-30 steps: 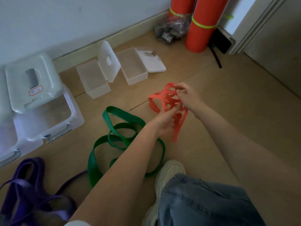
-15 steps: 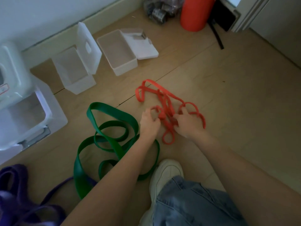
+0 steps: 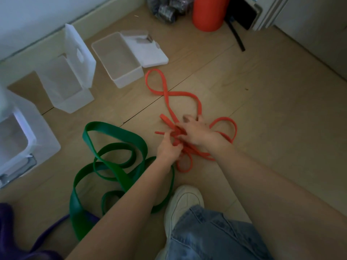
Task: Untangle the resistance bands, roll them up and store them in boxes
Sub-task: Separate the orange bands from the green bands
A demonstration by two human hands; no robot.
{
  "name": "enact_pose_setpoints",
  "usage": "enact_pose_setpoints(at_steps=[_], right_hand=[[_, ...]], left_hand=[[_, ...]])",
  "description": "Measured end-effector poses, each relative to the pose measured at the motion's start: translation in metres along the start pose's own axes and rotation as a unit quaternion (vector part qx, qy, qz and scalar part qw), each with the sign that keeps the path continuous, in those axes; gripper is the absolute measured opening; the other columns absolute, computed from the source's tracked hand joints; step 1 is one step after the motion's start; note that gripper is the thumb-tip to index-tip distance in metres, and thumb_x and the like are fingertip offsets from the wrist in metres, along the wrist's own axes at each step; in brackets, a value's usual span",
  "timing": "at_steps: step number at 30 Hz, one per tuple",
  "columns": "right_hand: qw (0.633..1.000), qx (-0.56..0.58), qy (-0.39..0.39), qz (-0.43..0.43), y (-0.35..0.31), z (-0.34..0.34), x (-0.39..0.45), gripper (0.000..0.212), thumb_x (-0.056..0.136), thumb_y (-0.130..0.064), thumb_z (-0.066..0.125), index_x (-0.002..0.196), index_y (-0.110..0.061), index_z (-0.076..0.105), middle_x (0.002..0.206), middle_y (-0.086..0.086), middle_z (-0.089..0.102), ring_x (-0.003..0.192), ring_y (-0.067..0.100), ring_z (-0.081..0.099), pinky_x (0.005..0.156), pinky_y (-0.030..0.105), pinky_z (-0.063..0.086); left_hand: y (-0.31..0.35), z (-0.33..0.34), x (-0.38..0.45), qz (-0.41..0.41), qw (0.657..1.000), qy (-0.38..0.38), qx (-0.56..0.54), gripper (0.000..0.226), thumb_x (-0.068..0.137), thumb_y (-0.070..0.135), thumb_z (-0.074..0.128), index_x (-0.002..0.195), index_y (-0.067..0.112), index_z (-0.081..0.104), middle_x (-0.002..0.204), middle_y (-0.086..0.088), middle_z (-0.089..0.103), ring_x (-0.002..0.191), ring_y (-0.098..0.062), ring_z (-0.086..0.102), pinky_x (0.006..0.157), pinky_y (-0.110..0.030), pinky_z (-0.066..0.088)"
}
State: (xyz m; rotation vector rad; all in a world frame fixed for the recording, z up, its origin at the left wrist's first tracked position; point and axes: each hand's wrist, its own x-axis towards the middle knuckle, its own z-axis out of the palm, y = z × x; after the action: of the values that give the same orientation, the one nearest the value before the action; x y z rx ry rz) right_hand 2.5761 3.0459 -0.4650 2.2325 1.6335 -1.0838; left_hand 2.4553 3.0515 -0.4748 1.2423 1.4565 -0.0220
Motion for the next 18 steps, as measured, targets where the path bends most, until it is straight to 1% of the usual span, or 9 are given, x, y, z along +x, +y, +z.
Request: enact_pose_setpoints(at_steps=[2,5,7,9,10,12,14,17,18], right_hand=[[0.999,0.009,0.039,0.008,0.007,0.009,0.000,0.046,0.093,-0.039,0.050,0.137,-0.031,0.041,0.141,0.010,0.034,0.127,0.038,0.035,0.103,0.044,0.035],[0.993,0.027,0.072,0.085,0.019,0.015,-0.015,0.037,0.091,-0.025,0.050,0.128,-0.022,0.047,0.127,0.013,0.054,0.116,0.035,0.053,0.091,0.037,0.043],[0.989,0.004,0.048,0.141,0.026,0.013,-0.025,0.035,0.088,-0.018,0.049,0.123,-0.014,0.053,0.124,0.015,0.059,0.115,0.033,0.055,0.090,0.035,0.045],[0.988,-0.006,-0.009,0.156,0.031,0.012,-0.032,0.037,0.088,-0.017,0.049,0.123,-0.008,0.056,0.126,0.015,0.058,0.115,0.032,0.056,0.090,0.033,0.045],[0.987,-0.006,-0.034,0.160,0.033,0.011,-0.035,0.039,0.088,-0.017,0.048,0.125,-0.008,0.055,0.129,0.016,0.056,0.117,0.032,0.054,0.092,0.034,0.045],[0.983,-0.002,-0.043,0.180,0.031,0.004,-0.040,0.043,0.088,-0.020,0.049,0.130,-0.012,0.051,0.134,0.015,0.052,0.123,0.034,0.048,0.098,0.040,0.042],[0.980,-0.004,0.039,0.195,0.022,-0.007,-0.044,0.042,0.087,-0.025,0.053,0.126,-0.011,0.054,0.130,0.017,0.053,0.123,0.036,0.045,0.099,0.043,0.039],[0.959,0.002,0.223,0.173,-0.005,-0.020,-0.052,0.034,0.090,-0.030,0.050,0.111,-0.006,0.063,0.118,0.016,0.058,0.116,0.037,0.046,0.096,0.043,0.038],[0.954,0.022,0.262,0.147,-0.019,-0.020,-0.053,0.031,0.091,-0.029,0.049,0.107,-0.008,0.064,0.116,0.015,0.059,0.114,0.037,0.047,0.093,0.041,0.039]], left_hand=[[-0.002,0.002,0.004,-0.035,0.996,-0.010,-0.086,0.037,0.091,0.007,0.054,0.123,0.019,0.040,0.087,-0.010,0.061,0.065,-0.020,0.061,0.073,-0.039,0.058],[0.003,0.009,0.005,-0.016,0.983,-0.042,-0.178,0.030,0.091,-0.001,0.052,0.115,0.015,0.043,0.086,-0.001,0.057,0.066,-0.014,0.059,0.059,-0.022,0.056],[0.015,0.014,0.002,0.029,0.973,-0.070,-0.217,0.033,0.090,-0.005,0.051,0.118,0.011,0.047,0.092,-0.001,0.057,0.075,-0.010,0.059,0.064,-0.020,0.054],[0.026,0.017,0.002,0.039,0.974,-0.060,-0.214,0.040,0.089,-0.006,0.051,0.125,0.008,0.046,0.102,-0.006,0.058,0.086,-0.018,0.060,0.078,-0.032,0.054],[0.027,0.016,0.002,0.038,0.982,-0.035,-0.183,0.043,0.088,-0.005,0.051,0.128,0.007,0.045,0.111,-0.010,0.057,0.096,-0.024,0.060,0.086,-0.038,0.052],[0.023,0.006,0.001,0.040,0.997,0.009,-0.062,0.042,0.088,-0.002,0.051,0.129,0.005,0.046,0.124,-0.016,0.054,0.111,-0.032,0.055,0.095,-0.040,0.046],[0.012,-0.011,-0.006,0.060,0.998,0.022,0.026,0.037,0.087,0.000,0.052,0.124,0.005,0.051,0.124,-0.014,0.057,0.111,-0.030,0.056,0.095,-0.036,0.045],[-0.001,-0.039,-0.029,0.125,0.989,0.061,0.043,0.030,0.088,0.003,0.052,0.118,0.009,0.055,0.120,-0.006,0.060,0.102,-0.023,0.060,0.088,-0.032,0.046],[-0.005,-0.050,-0.038,0.155,0.983,0.088,0.051,0.028,0.089,0.004,0.051,0.117,0.009,0.055,0.119,-0.005,0.059,0.100,-0.019,0.059,0.087,-0.030,0.046]])
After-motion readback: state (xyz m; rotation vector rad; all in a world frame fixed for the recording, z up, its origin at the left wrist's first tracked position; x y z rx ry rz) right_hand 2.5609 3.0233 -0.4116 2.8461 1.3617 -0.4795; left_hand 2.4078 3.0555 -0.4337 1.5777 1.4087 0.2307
